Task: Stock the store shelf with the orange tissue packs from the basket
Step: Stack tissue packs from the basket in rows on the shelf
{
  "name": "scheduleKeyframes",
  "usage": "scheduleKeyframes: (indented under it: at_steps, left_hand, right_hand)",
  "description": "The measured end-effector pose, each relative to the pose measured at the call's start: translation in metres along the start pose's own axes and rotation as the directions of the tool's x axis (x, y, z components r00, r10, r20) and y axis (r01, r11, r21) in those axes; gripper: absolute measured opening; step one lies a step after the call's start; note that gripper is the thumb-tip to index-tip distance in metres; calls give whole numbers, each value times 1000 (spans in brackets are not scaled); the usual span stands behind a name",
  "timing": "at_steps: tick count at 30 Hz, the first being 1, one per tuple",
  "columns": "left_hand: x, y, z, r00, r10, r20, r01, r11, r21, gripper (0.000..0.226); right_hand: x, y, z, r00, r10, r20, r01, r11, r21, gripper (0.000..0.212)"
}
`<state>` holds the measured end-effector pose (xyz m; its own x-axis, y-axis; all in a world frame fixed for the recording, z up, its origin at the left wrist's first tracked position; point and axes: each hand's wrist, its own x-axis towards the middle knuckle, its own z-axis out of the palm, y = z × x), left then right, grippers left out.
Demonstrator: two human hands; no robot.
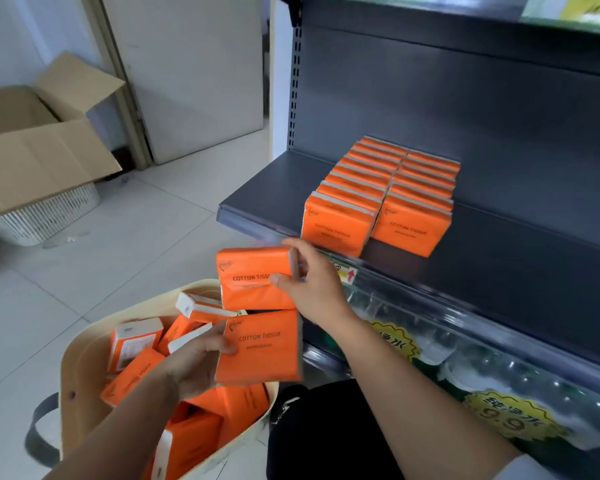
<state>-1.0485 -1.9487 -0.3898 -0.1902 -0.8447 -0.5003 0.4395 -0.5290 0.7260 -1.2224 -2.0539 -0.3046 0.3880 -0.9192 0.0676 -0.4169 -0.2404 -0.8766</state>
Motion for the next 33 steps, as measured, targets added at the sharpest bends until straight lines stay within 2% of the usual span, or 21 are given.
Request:
scheduleKeyframes:
  at_steps: [3, 7, 12, 17, 22, 25, 33]
  left_hand:
    - [2, 11, 20, 997, 73, -11, -72, 996, 61, 89]
    - [7, 22, 45, 964, 241, -110, -227, 965, 129, 90]
    - [15, 35, 72, 906, 411, -104, -387, 902, 194, 68]
    - [24, 44, 94, 877, 478, -53, -450, 854, 262, 80]
    - [34, 45, 108, 876, 482, 1, -453, 824, 340, 78]
    - [36, 49, 118, 877, 480, 29, -458, 813, 360, 56]
    - [43, 58, 126, 881, 469, 62, -447, 782, 435, 68]
  right_hand:
    - [-6, -3, -24, 996, -58, -75, 63, 995, 72, 51]
    - [-13, -10, -62, 969, -104, -223, 142, 977, 161, 56]
    - [-17, -12, -118, 904, -125, -409, 238, 942, 236, 50]
    - [-14, 7, -167, 826, -71, -560, 234, 946, 225, 49]
    - [-4, 42, -184, 842, -6, -540, 91, 987, 131, 50]
    - [2, 59, -183, 867, 36, -497, -2, 998, 69, 52]
    - [10, 89, -179, 876, 14, -481, -74, 992, -106, 54]
